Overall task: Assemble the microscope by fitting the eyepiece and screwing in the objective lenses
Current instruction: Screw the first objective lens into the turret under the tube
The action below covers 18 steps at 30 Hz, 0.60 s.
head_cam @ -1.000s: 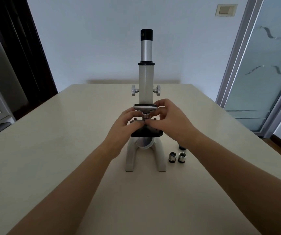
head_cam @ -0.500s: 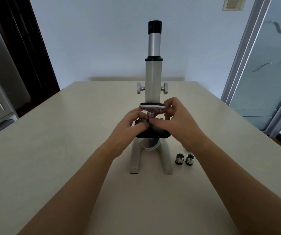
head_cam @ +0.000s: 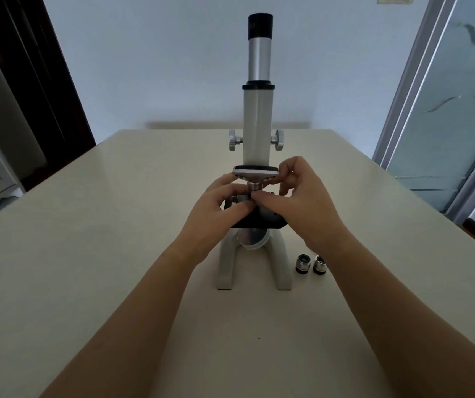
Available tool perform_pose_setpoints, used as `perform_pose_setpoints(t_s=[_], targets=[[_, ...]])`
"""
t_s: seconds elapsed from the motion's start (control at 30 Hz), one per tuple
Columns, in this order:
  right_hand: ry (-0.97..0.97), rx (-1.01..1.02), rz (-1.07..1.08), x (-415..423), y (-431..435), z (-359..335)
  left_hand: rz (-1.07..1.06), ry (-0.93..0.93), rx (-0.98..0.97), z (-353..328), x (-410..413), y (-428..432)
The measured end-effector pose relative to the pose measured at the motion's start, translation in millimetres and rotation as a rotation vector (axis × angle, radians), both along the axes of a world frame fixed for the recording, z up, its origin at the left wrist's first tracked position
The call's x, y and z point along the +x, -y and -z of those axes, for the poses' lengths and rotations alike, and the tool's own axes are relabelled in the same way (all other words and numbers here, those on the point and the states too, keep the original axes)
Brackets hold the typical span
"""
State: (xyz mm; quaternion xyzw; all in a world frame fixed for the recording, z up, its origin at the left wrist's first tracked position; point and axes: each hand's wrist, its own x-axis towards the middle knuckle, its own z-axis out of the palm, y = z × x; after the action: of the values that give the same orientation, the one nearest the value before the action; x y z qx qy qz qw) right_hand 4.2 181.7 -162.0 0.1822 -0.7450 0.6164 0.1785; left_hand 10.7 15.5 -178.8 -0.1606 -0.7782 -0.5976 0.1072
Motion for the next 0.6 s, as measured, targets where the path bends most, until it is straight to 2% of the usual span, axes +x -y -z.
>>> perform_pose_setpoints(t_s=[0.43,0.6], targets=[[-0.015,-0.045,0.017,2.9,4.8,6.6,-0.054,0.023,0.015,2.3,-1.3,0.8],[0.045,-0.057,0.011,3.2,0.9,7.5,-0.095,-0.019,0.025,4.3,2.6,-0.3]])
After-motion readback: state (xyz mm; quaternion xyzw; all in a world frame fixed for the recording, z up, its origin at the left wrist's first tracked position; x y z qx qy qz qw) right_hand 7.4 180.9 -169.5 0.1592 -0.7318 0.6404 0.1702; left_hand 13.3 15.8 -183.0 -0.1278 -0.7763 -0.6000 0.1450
